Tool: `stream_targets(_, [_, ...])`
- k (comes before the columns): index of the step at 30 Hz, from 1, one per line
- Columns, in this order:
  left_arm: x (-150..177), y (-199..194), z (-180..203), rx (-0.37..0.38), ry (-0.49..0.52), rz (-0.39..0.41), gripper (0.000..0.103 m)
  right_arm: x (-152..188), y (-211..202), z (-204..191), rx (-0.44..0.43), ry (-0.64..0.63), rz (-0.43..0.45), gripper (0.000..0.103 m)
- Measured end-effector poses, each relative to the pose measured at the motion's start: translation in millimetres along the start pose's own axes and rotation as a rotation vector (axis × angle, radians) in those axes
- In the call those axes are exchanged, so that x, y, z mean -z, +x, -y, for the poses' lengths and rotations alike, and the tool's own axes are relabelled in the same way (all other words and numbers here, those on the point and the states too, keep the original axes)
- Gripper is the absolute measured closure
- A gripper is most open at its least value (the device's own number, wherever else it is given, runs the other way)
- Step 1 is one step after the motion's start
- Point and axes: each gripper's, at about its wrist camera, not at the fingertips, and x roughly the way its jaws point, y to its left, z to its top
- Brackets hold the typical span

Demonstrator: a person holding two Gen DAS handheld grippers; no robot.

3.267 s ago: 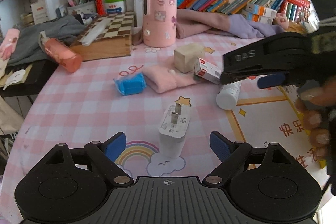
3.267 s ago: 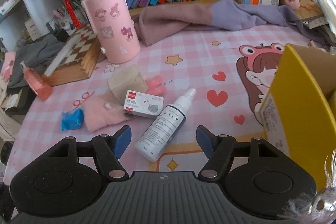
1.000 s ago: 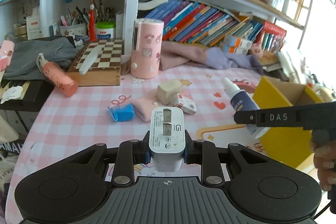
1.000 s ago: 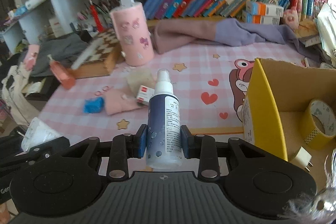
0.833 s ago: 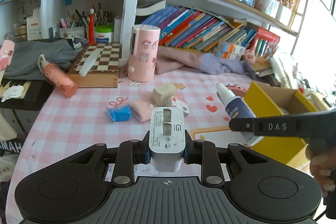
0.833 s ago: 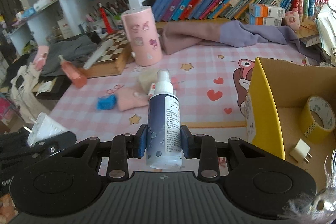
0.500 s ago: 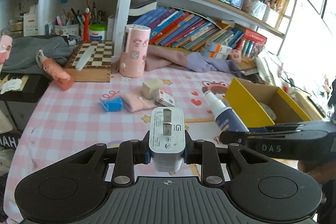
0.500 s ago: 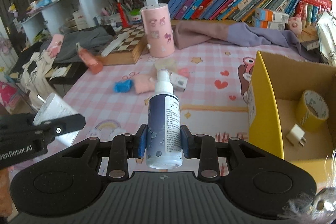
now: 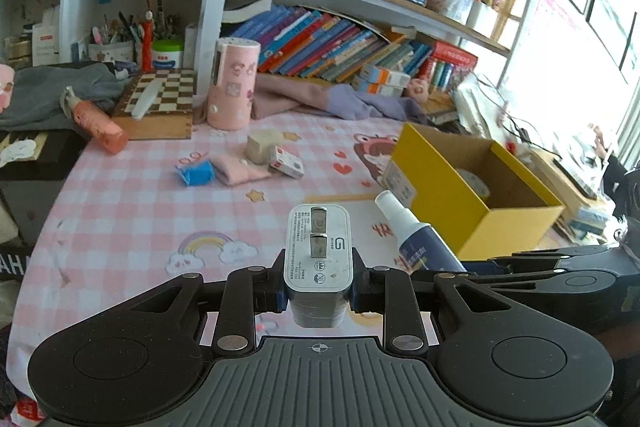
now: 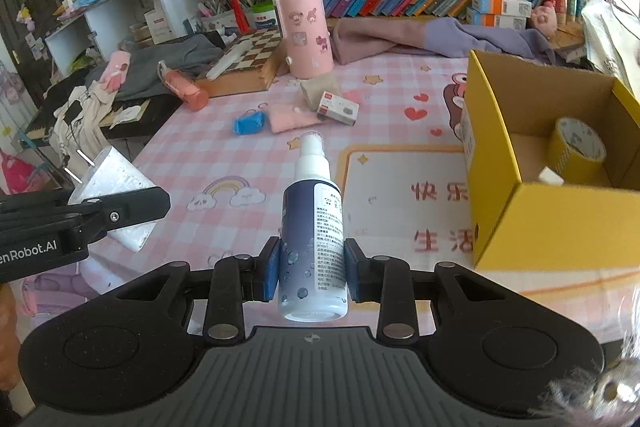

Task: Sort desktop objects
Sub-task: 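Lift the charger and spray bottle and carry both toward the yellow box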

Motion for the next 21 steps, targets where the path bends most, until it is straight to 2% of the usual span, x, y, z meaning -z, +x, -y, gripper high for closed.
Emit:
stream_targets(13, [25, -20, 18, 0.067, 0.066, -0.047, 0.078, 45, -30, -4, 0.033, 0.112, -0.006, 0.073])
stream_targets(21, [30, -23, 26, 0.101, 0.087, -0.058, 0.078, 60, -43, -7, 0.068, 0.138, 0.001, 0.073])
